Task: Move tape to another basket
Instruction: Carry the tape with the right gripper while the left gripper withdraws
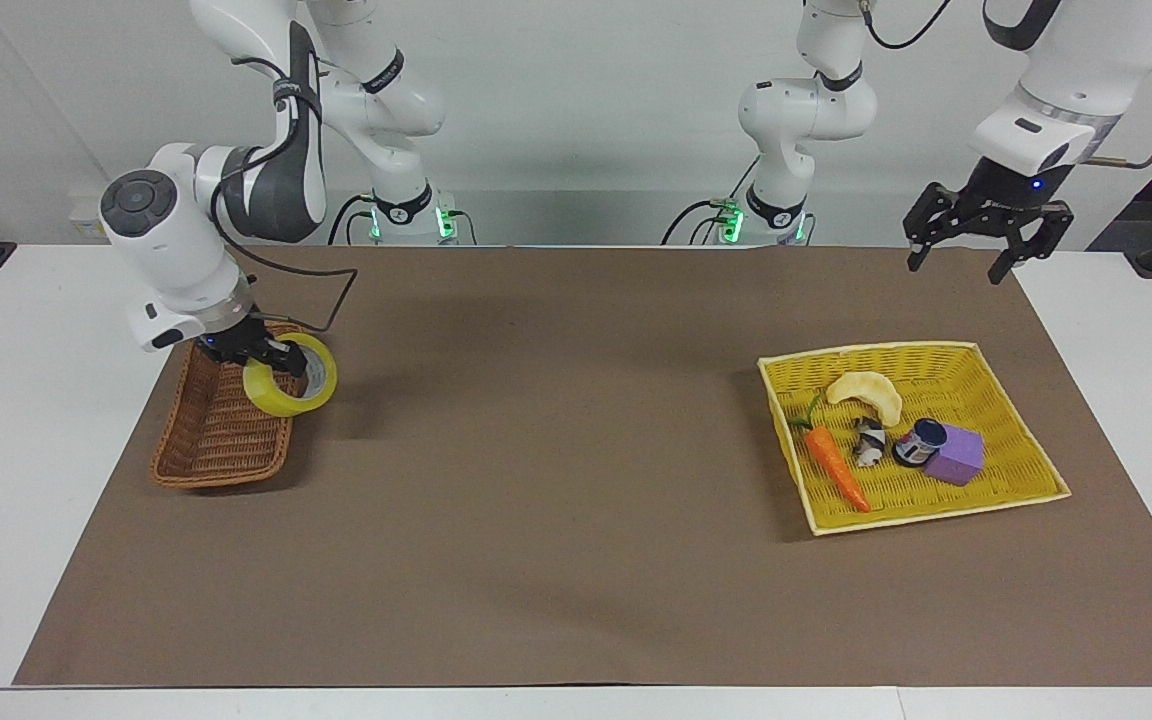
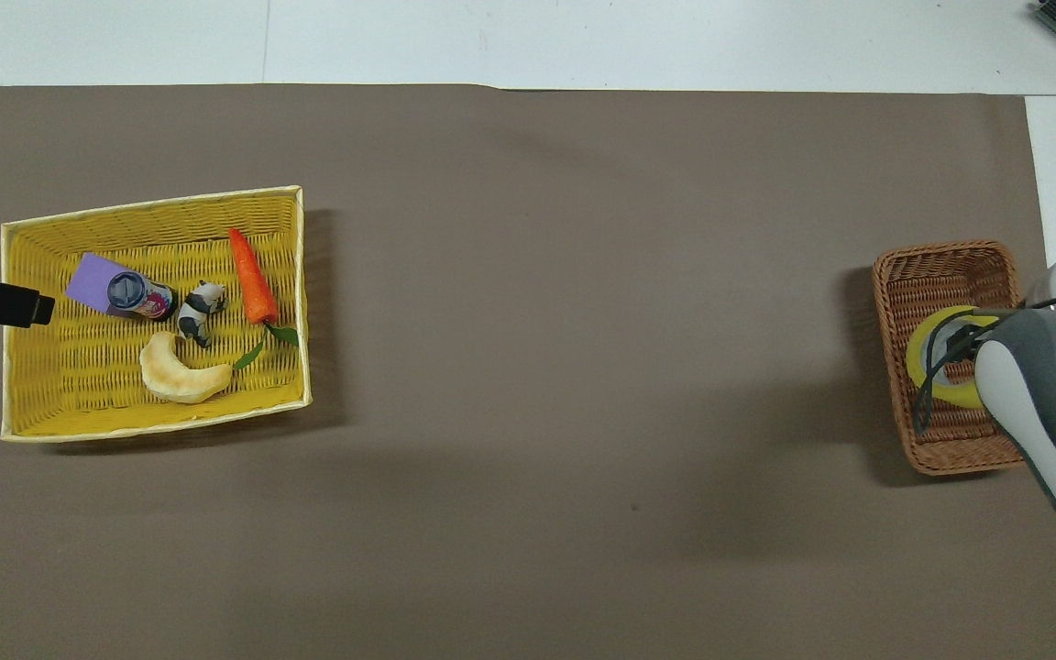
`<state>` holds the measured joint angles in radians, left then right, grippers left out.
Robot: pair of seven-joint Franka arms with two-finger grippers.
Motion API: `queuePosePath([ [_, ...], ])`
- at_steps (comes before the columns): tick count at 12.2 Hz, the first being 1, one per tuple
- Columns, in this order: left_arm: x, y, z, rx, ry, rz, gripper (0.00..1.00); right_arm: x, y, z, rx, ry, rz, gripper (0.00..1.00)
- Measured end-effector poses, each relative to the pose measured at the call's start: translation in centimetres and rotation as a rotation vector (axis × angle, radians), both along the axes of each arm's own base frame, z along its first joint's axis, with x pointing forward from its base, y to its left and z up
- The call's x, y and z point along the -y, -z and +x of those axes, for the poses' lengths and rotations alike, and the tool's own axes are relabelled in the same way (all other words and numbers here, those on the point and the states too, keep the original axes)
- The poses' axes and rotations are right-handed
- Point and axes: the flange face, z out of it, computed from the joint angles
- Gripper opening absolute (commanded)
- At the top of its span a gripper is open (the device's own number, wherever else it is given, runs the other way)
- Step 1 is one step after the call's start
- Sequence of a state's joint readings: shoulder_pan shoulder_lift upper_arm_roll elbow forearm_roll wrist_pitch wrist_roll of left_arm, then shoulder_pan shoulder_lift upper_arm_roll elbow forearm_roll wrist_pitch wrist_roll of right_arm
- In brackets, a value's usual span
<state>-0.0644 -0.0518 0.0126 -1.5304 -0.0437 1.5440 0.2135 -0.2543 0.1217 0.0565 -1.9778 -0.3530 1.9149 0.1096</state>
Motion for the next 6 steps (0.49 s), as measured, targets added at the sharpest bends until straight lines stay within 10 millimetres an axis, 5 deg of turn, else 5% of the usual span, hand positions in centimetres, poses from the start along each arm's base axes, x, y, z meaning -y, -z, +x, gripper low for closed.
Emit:
queuePosePath([
  [3, 0.4, -0.1, 0.0, 0.001, 0.007, 0.0, 1.0, 2.6, 1.6, -1.2, -0.014, -0.005, -0.048, 1.0],
  [6, 0.4, -0.1, 0.0, 0.0, 0.007, 0.0, 1.0, 1.9, 0.6, -0.7, 0.008, -0.028, -0.062, 1.0],
])
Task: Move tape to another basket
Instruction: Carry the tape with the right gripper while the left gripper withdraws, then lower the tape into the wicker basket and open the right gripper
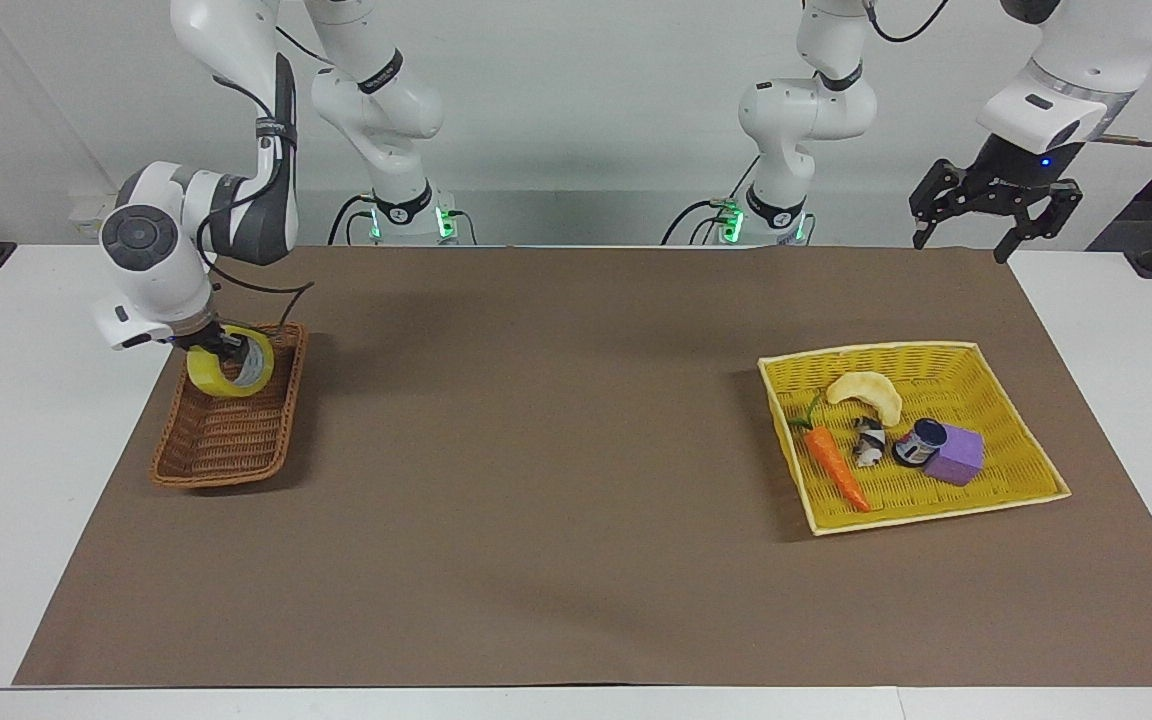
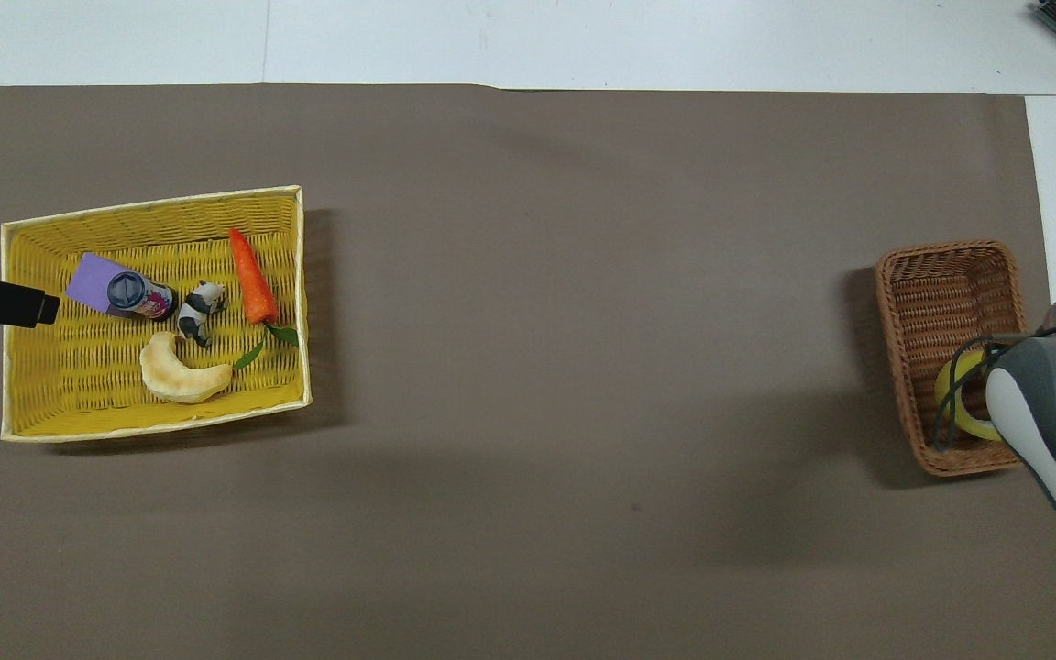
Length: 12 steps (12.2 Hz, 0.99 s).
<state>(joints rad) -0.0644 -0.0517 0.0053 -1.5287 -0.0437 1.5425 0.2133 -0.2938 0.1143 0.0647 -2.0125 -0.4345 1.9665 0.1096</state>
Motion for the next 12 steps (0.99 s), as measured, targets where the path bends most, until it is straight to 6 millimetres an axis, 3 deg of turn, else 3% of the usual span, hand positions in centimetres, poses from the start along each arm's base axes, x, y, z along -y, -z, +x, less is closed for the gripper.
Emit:
queuePosePath([
  [3, 0.0, 0.0, 0.0, -0.001, 0.0, 0.0, 1.0, -1.6, -2.2, 1.7, 0.054, -0.037, -0.008, 1.0],
  [5, 0.0, 0.0, 0.0, -0.001, 0.0, 0.0, 1.0, -3.9, -5.1, 3.5, 0.121, -0.062, 0.008, 1.0],
  [7, 0.0, 0.0, 0.0, -0.001, 0.0, 0.0, 1.0, -6.1, -8.3, 5.0, 0.214, -0.012, 0.138, 1.0],
  [9, 0.0, 0.0, 0.0, -0.001, 0.0, 0.0, 1.0, -6.7, -11.9, 5.7, 0.259, 0.012, 0.225, 1.0],
  [12, 0.0, 0.0, 0.0, -0.001, 0.0, 0.0, 1.0, -7.4, -18.1, 5.2, 0.217, -0.008, 0.279, 1.0],
])
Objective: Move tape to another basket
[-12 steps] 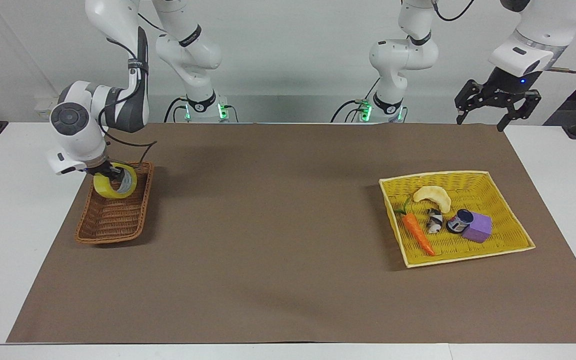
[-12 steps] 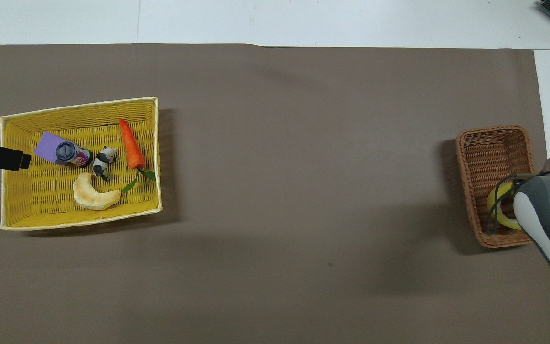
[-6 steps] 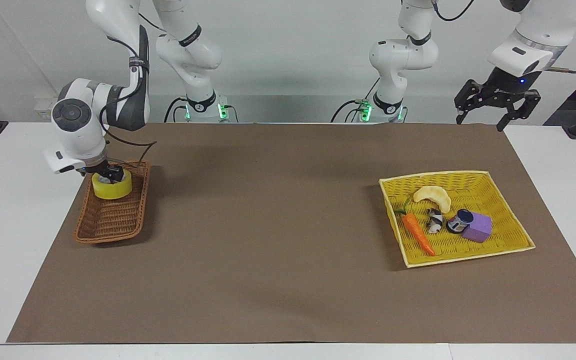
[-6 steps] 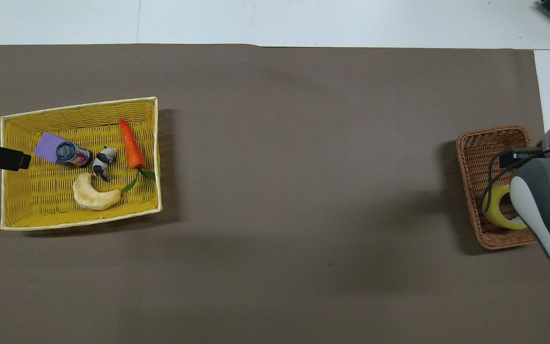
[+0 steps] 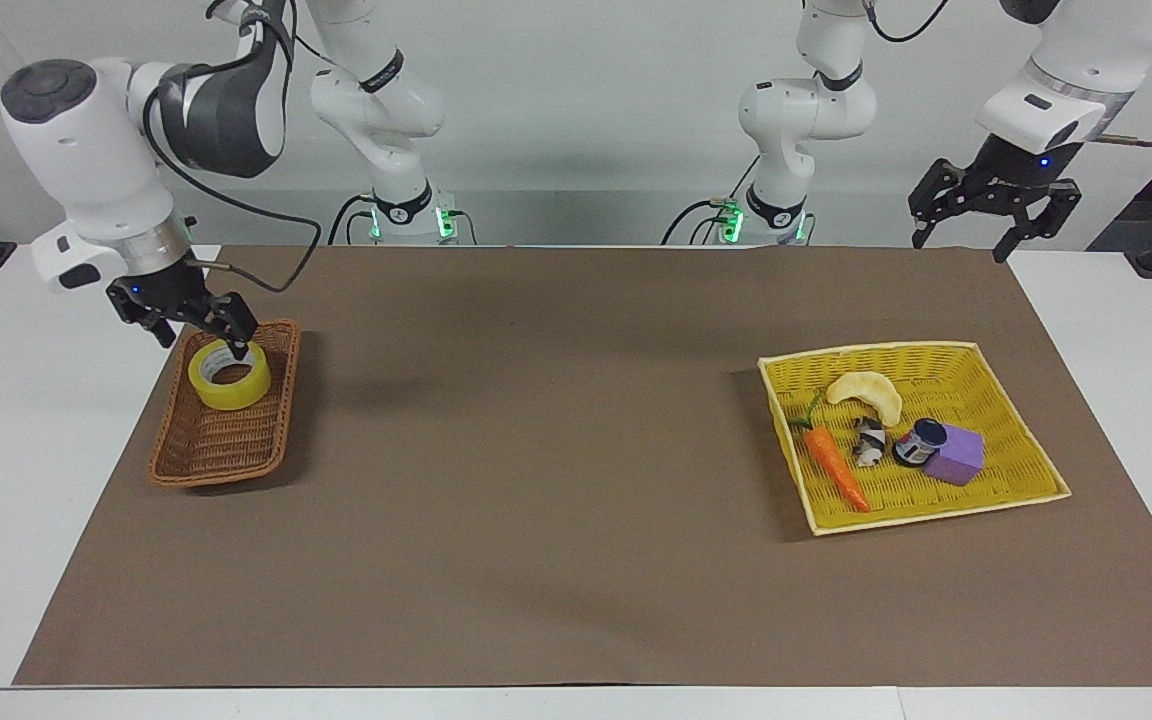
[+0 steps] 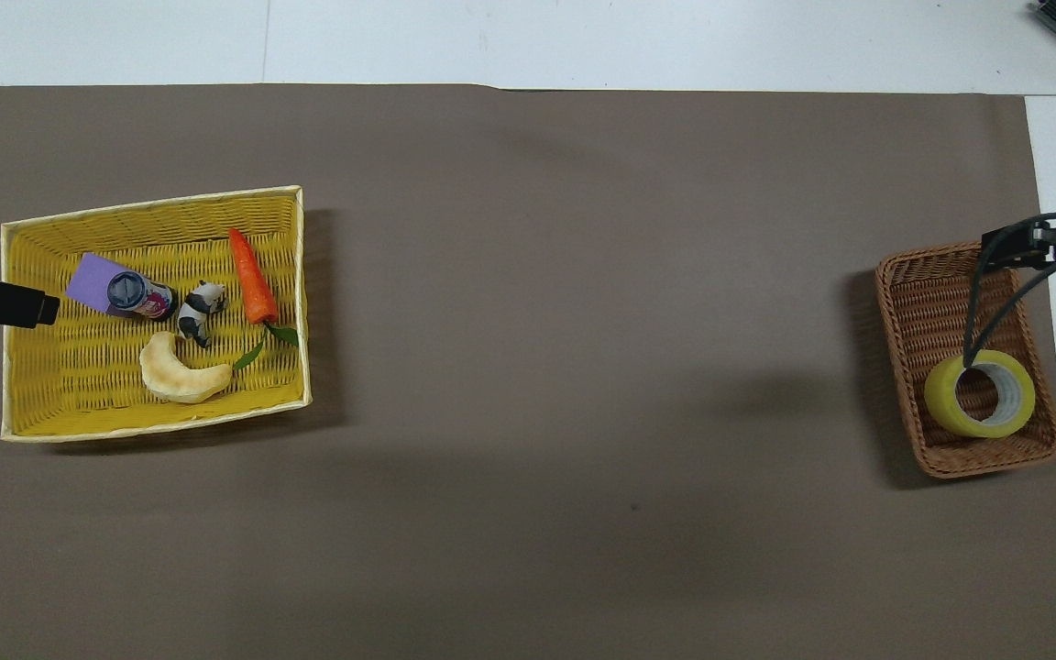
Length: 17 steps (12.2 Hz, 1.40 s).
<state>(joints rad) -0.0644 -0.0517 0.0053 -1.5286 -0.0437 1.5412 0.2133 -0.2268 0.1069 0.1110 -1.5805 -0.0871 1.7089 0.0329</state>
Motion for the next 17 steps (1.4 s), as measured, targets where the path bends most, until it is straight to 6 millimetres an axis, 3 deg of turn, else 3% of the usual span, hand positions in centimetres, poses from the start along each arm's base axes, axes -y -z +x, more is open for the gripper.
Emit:
queuePosePath([
  [2, 0.0, 0.0, 0.0, 0.0, 0.0, 0.0, 1.0, -1.5, -3.8, -1.0, -0.014, -0.02, 0.004, 1.0],
  [3, 0.0, 0.0, 0.0, 0.0, 0.0, 0.0, 1.0, -2.1, -4.7, -1.3, -0.005, -0.028, 0.003, 1.0],
  [8, 0.0, 0.0, 0.0, 0.0, 0.0, 0.0, 1.0, -2.2, -4.8, -1.3, -0.005, -0.03, 0.003, 1.0],
  [12, 0.0, 0.0, 0.0, 0.0, 0.0, 0.0, 1.0, -0.8, -4.8, -1.5, -0.005, -0.005, 0.003, 1.0],
  [15, 0.0, 0.0, 0.0, 0.0, 0.0, 0.0, 1.0, -1.8, -4.8, -1.3, -0.005, -0.024, 0.003, 1.0],
  [17, 0.0, 0.0, 0.0, 0.0, 0.0, 0.0, 1.0, -4.1, -5.1, -1.2, 0.002, -0.061, -0.002, 1.0],
])
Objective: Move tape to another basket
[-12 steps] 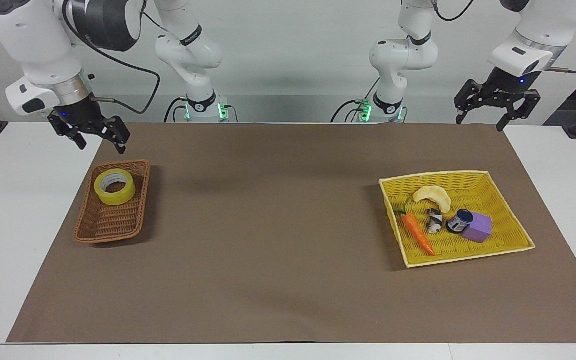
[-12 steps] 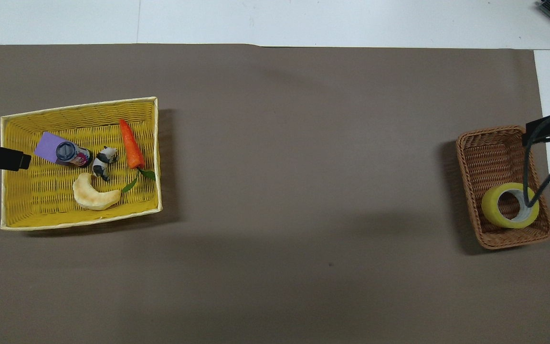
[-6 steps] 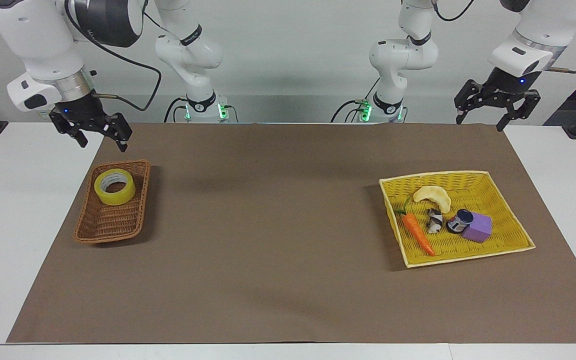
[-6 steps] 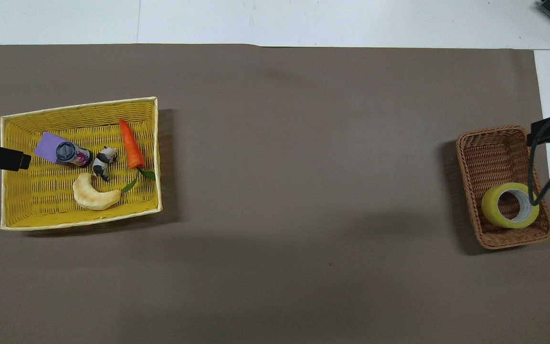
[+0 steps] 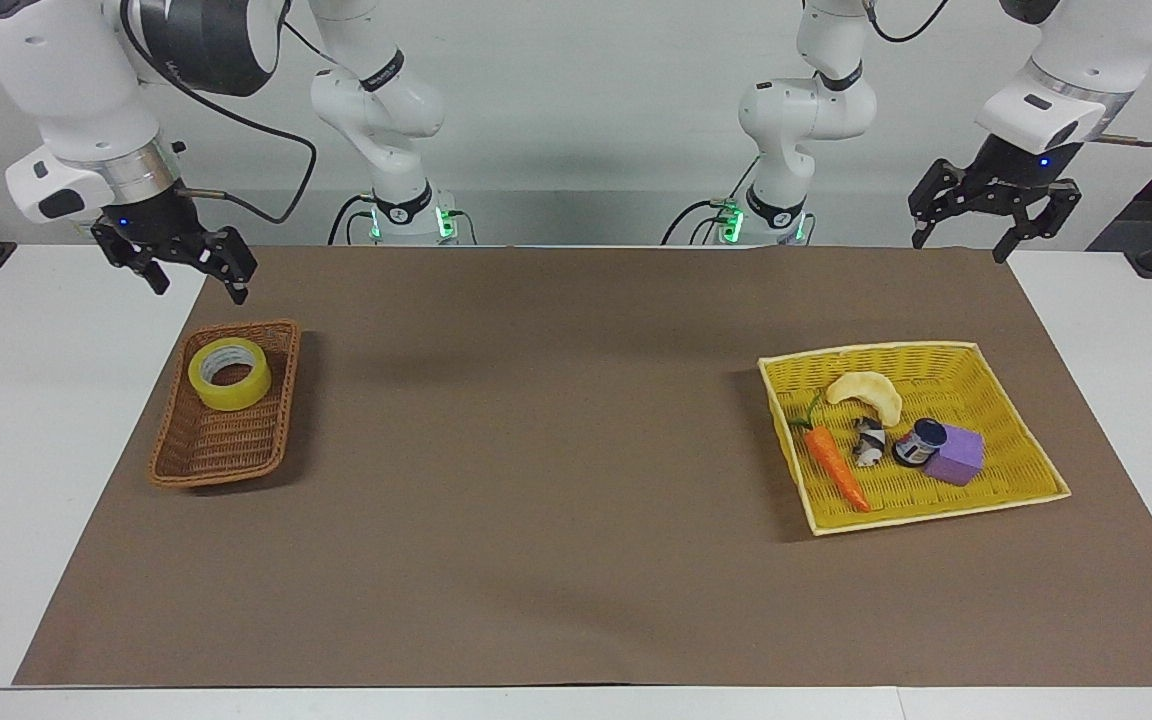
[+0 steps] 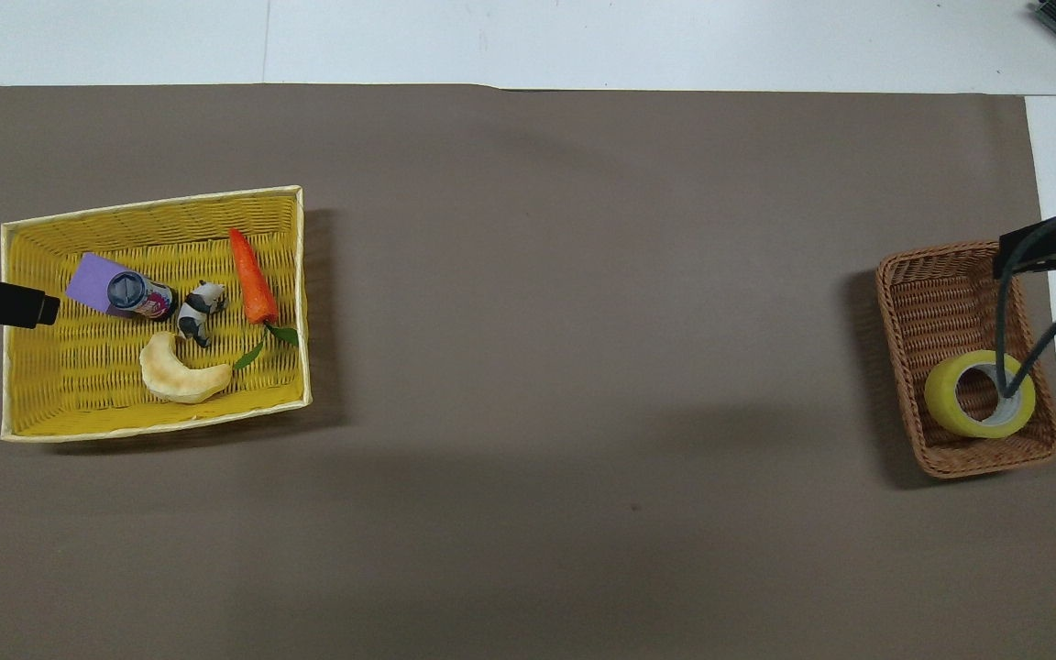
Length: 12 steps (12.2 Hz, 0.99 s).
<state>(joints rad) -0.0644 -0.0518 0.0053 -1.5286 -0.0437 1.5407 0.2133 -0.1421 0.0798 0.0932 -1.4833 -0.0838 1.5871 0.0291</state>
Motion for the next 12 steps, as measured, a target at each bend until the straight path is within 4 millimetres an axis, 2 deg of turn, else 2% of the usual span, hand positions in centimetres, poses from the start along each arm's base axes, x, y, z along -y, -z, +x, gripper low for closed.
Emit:
queuePosePath([
  [2, 0.0, 0.0, 0.0, 0.0, 0.0, 0.0, 1.0, -0.6, -0.9, -0.2, 0.015, -0.004, -0.013, 1.0],
  [6, 0.0, 0.0, 0.0, 0.0, 0.0, 0.0, 1.0, 0.7, -1.8, -1.4, -0.012, 0.004, -0.014, 1.0],
  [10, 0.0, 0.0, 0.0, 0.0, 0.0, 0.0, 1.0, -1.4, -5.0, -2.4, 0.004, -0.036, -0.005, 1.0],
  [12, 0.0, 0.0, 0.0, 0.0, 0.0, 0.0, 1.0, -1.6, -5.3, -2.5, 0.009, -0.041, -0.005, 1.0],
])
